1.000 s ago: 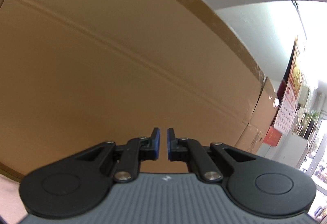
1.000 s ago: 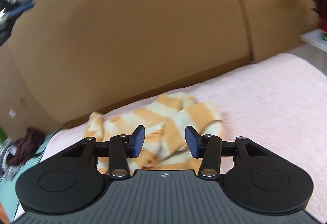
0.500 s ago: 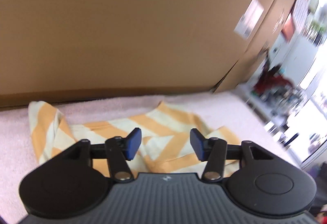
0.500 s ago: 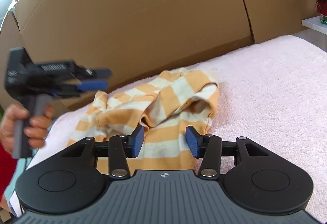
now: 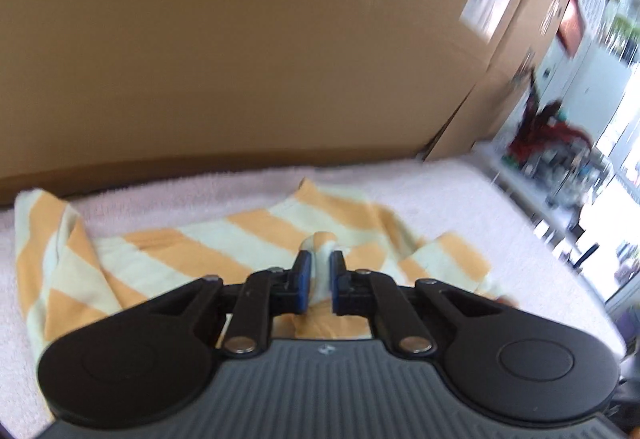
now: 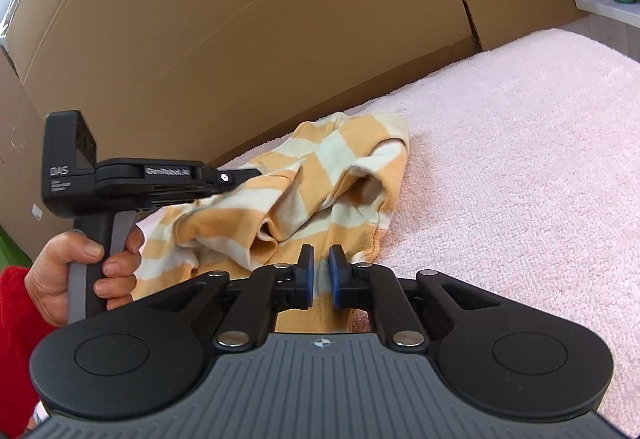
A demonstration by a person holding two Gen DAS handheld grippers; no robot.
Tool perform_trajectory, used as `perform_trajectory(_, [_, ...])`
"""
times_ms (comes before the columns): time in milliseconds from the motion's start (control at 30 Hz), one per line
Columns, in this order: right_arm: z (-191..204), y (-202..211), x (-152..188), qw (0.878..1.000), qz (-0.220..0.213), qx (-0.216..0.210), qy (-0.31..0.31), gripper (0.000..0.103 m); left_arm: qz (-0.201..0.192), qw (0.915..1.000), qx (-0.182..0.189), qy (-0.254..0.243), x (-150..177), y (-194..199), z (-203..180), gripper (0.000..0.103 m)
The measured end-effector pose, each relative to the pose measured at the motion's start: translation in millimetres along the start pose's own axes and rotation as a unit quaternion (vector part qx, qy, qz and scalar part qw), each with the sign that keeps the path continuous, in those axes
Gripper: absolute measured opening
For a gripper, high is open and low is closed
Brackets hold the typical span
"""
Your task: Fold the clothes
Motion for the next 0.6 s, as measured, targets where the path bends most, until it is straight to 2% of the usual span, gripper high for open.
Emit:
perform_trajectory(100, [7,1,1,1.000,-0.005,0.013,0.022,0.008,-0.057,0.9979,0.029,0.009,-19,25,-15,0.002])
perform_trajectory(133, [9,2,1,0.999,-0.006,0.014,0.031,0.011,-0.074,0.9966,0.036,0.011,-25,36,-19,0.002])
perform_trajectory(200, [15,3,2,0.999,-0.009,0.012,0.048,0.023,-0.107,0.9929,0.048,0.019,-35,56,-26,0.002])
perform_trajectory(233, [17,4,2,0.998,-0.009,0.005,0.056,0.037,-0.126,0.9905,0.051,0.023,-39,67,-29,0.002])
perform_trajectory(267, [22,5,3,0.998,-0.008,-0.009,0.068,0.057,-0.146,0.9877,0.050,0.026,-43,80,-31,0.002])
perform_trajectory(333, [32,4,5,0.995,-0.004,-0.032,0.095,0.081,-0.188,0.9808,0.040,0.032,-48,105,-34,0.002])
perform_trajectory(367, [37,4,5,0.994,-0.003,-0.030,0.108,0.084,-0.210,0.9766,0.033,0.034,-50,119,-34,0.002])
perform_trajectory(467, [49,3,9,0.990,-0.005,-0.007,0.144,0.085,-0.275,0.9606,0.003,0.039,-45,160,-29,0.002])
perform_trajectory(533, [47,1,8,0.990,-0.005,-0.009,0.137,0.085,-0.309,0.9490,-0.013,0.059,-34,183,-20,0.002])
perform_trajectory(600, [42,-1,8,0.992,-0.007,-0.012,0.121,0.080,-0.344,0.9340,-0.043,0.086,-18,204,-7,0.002])
Point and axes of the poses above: each gripper's, at about its wrist camera, not at the fingertips, and y roughly against the way its jaws point, z to its left, x to its underside, the point moved 5 cm from there along -y, roughly the way its jaws point, and after that the axes turned 13 degrees about x, right-handed, at the moved point
